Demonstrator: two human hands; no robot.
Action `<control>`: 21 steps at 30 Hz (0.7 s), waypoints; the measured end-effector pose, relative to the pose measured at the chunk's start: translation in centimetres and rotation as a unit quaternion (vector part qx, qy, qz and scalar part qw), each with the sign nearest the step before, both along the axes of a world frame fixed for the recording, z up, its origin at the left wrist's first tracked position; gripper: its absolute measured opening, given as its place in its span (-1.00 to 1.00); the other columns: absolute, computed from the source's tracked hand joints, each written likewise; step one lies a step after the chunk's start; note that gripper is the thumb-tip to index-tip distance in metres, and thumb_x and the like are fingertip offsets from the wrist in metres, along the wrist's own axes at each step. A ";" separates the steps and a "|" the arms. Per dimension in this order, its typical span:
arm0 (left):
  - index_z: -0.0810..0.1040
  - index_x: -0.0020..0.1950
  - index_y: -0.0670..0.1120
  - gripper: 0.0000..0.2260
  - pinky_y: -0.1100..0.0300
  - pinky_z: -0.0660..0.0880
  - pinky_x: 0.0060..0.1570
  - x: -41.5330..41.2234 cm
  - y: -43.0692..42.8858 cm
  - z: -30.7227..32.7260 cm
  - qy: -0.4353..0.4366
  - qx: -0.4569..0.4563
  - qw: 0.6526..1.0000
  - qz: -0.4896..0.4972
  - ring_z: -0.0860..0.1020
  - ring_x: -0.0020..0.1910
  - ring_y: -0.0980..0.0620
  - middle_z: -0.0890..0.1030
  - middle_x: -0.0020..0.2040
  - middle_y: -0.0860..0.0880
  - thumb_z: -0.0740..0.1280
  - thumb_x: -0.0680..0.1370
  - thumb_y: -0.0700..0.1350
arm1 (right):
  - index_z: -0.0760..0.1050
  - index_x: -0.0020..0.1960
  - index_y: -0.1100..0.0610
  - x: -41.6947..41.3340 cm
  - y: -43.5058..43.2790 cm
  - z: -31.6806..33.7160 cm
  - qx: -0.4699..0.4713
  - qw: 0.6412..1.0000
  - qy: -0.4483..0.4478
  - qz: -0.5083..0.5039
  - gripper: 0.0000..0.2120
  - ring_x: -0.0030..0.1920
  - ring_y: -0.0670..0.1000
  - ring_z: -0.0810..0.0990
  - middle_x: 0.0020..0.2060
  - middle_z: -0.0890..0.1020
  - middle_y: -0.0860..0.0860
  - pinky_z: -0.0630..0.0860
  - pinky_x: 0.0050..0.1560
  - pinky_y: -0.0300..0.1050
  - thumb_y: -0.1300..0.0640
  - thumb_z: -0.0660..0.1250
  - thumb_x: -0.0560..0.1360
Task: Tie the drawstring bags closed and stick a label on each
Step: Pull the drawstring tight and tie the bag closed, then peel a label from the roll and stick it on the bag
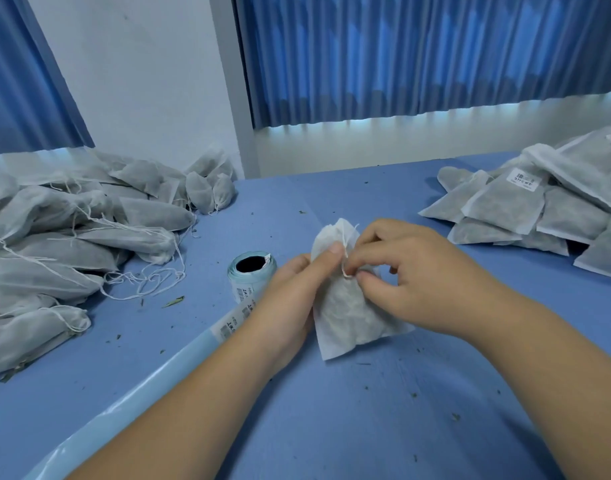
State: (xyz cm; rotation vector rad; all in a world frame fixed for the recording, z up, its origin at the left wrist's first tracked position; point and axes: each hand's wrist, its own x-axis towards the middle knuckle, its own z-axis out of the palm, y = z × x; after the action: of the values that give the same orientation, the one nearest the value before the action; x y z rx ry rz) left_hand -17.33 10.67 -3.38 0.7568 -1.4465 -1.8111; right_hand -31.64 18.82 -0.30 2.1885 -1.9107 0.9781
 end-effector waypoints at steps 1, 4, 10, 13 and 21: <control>0.48 0.28 -0.36 -0.52 -0.05 0.55 0.19 0.0 0.0 0.0 -0.003 0.007 1.000 -0.006 0.63 0.15 -0.20 0.64 0.15 -0.29 0.40 0.54 -0.02 | 0.67 -0.05 -0.11 -0.2 0.0 0.0 0.005 1.000 0.001 0.002 -0.80 -0.02 -0.11 0.50 -0.07 0.52 -0.20 0.49 -0.02 0.02 0.14 0.33 0.46; 0.47 0.28 -0.36 -0.63 -0.10 0.53 0.22 0.2 0.0 0.1 -0.013 0.024 1.000 0.002 0.62 0.15 -0.23 0.63 0.15 -0.31 0.35 0.57 -0.17 | 0.66 0.03 -0.19 -0.6 0.1 0.1 0.023 1.000 -0.010 0.009 -0.73 0.02 -0.17 0.48 -0.03 0.51 -0.24 0.47 0.00 -0.11 0.13 0.32 0.46; 0.61 -0.10 -0.16 -0.77 0.01 0.54 -0.07 2.6 1.2 1.7 -0.080 -0.028 0.994 0.069 0.64 -0.18 -0.06 0.65 -0.17 -0.13 0.43 0.35 -0.05 | 0.62 -0.02 -0.19 0.6 -0.2 -0.5 -0.010 0.990 -0.127 0.054 -0.66 -0.09 -0.15 0.53 -0.09 0.54 -0.18 0.45 -0.15 -0.28 0.25 0.35 0.44; 0.54 -0.17 -0.09 -0.74 0.07 0.43 -0.18 5.2 2.5 1.7 -0.134 -0.056 0.979 0.143 0.53 -0.29 0.00 0.54 -0.27 -0.06 0.37 0.28 0.06 | 0.60 -0.01 -0.12 1.1 -0.5 -1.1 -0.028 0.987 -0.150 0.054 -0.71 -0.11 -0.14 0.54 -0.11 0.54 -0.19 0.47 -0.16 -0.29 0.27 0.34 0.45; 0.49 -0.13 -0.25 -0.59 0.11 0.34 -0.26 12.4 3.9 0.6 -0.211 -0.112 0.928 0.285 0.42 -0.33 0.03 0.46 -0.33 -0.03 0.29 0.29 0.09 | 0.59 0.07 -0.01 3.7 -1.3 -3.2 0.052 0.989 -0.126 0.052 -0.75 -0.12 -0.15 0.53 -0.17 0.58 -0.15 0.37 -0.16 -0.44 0.25 0.31 0.48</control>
State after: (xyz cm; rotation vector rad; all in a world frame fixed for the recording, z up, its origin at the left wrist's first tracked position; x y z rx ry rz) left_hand -4.97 14.60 -2.76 1.3383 -1.4575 -1.0598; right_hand -27.99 17.56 -3.50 2.3422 -2.0079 1.2557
